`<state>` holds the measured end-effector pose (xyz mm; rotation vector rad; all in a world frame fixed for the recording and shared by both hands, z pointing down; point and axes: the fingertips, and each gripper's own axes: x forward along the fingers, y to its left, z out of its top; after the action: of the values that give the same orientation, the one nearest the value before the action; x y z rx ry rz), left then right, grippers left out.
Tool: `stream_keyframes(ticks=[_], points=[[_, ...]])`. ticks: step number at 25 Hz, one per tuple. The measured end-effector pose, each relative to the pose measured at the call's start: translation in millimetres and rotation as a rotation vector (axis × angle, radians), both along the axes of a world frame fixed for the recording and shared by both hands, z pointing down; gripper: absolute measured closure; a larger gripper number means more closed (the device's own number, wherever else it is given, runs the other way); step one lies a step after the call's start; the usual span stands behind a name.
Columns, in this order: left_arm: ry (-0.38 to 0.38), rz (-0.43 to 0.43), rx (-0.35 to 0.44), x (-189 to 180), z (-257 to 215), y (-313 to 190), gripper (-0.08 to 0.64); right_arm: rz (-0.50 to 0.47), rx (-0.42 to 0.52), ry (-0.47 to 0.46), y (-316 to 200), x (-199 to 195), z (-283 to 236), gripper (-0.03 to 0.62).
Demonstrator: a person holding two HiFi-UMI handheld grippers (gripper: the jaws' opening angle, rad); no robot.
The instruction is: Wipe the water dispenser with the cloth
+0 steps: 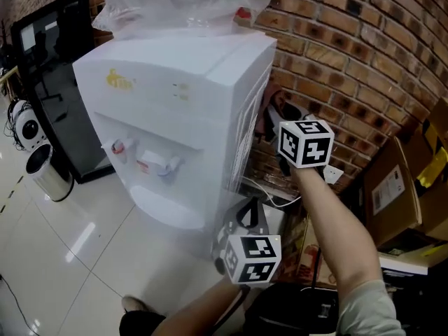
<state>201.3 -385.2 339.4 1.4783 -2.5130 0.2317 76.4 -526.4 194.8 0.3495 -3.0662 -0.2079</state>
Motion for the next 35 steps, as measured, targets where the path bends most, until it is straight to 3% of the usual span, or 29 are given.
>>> stream_keyframes(ticks=[5, 12, 15, 20, 31, 35], points=[[0.025, -0.039, -0.084, -7.9, 49.6, 1.2, 0.56, -0.057, -0.032, 0.107, 5.3, 0.1, 72.6, 0.506], [0.026, -0.042, -0.174, -1.5, 105.3, 2.9, 0.56, -0.081, -0.161, 0.224, 13.9, 2.1, 186.3, 0.506], [0.017, -0.055, -0.178, 2.6, 126.7, 2.7, 0.56, -0.088, -0.163, 0.279, 15.1, 5.0, 229.2, 0.505], [0.072, -0.102, -0.212, -2.1, 173.1, 17.6, 0.56, -0.094, -0.206, 0.373, 29.3, 7.6, 304.2, 0.502], [0.109, -0.054, -0.258, -5.7, 221.2, 10.6, 0.56, -0.093, -0.259, 0.591, 35.4, 7.0, 445.2, 0.5], [0.137, -0.036, -0.284, -2.4, 237.2, 14.0, 0.56, -0.067, -0.316, 0.646, 39.6, 8.1, 483.6, 0.5]])
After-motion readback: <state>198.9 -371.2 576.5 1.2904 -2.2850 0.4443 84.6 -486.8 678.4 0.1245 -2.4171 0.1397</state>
